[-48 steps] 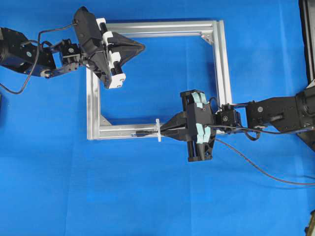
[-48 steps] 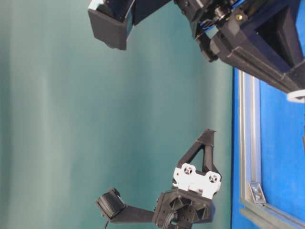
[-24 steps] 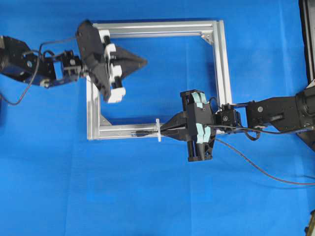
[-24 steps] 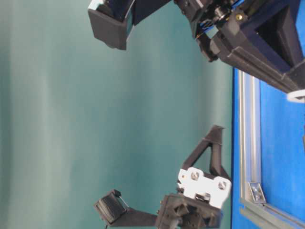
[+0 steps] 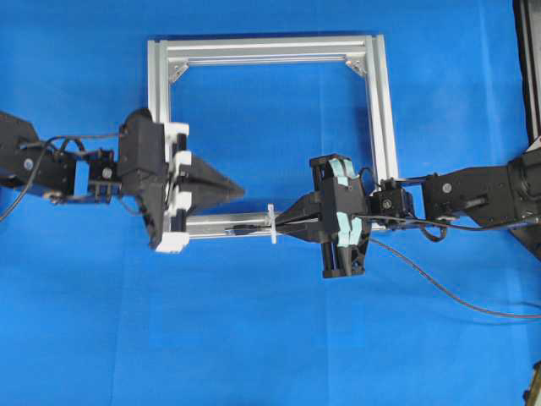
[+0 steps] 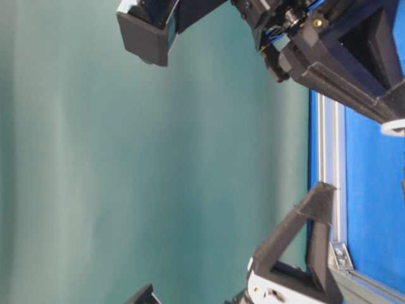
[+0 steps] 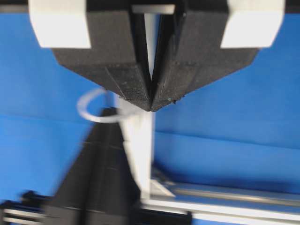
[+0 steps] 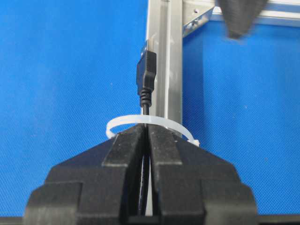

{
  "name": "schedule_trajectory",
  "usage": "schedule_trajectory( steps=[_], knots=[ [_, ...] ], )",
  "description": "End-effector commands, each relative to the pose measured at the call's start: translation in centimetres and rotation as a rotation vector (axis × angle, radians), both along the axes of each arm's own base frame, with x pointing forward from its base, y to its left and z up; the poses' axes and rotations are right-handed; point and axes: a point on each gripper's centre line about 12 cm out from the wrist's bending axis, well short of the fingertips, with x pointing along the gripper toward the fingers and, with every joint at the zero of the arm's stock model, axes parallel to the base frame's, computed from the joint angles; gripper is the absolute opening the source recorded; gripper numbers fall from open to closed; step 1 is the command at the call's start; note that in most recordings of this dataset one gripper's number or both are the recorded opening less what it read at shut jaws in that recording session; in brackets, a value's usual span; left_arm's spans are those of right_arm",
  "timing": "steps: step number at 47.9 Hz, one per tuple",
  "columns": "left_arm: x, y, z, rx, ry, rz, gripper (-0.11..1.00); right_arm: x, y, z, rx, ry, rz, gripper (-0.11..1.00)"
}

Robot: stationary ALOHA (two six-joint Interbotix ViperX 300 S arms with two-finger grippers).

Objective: Insert the wire through the string loop located in the center.
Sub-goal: 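Move the open left gripper to the plug emerging past the loop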

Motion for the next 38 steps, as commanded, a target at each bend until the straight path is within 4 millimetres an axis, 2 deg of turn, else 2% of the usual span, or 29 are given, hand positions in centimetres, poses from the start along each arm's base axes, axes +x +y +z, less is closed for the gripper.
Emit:
schedule_trajectory(
  steps=[1,4,28,33,38],
  knots=[
    [0.06,-1.08,1.11,-0.007,-0.035,-0.030,0.00,0.34,0.10,0.93,0.000,-0.034,0.004,-0.02],
    [0.01,-1.52,1.07,-0.009,-0.032,-0.042,0.00,0.34,0.10,0.87,0.000,-0.032,0.004,-0.02],
    [0.25,-1.12,0.85,0.004,-0.012,-0.034,0.02,0.34,0.10,0.93,0.000,-0.034,0.004,-0.02],
    [0.30,-1.12,0.90,-0.002,-0.014,-0.032,0.22,0.33,0.10,0.91,0.000,-0.032,0.004,-0.02],
    [0.36,-1.30,0.89,-0.006,-0.012,-0.036,0.55,0.33,0.10,0.91,0.000,-0.032,0.004,-0.02]
  ],
)
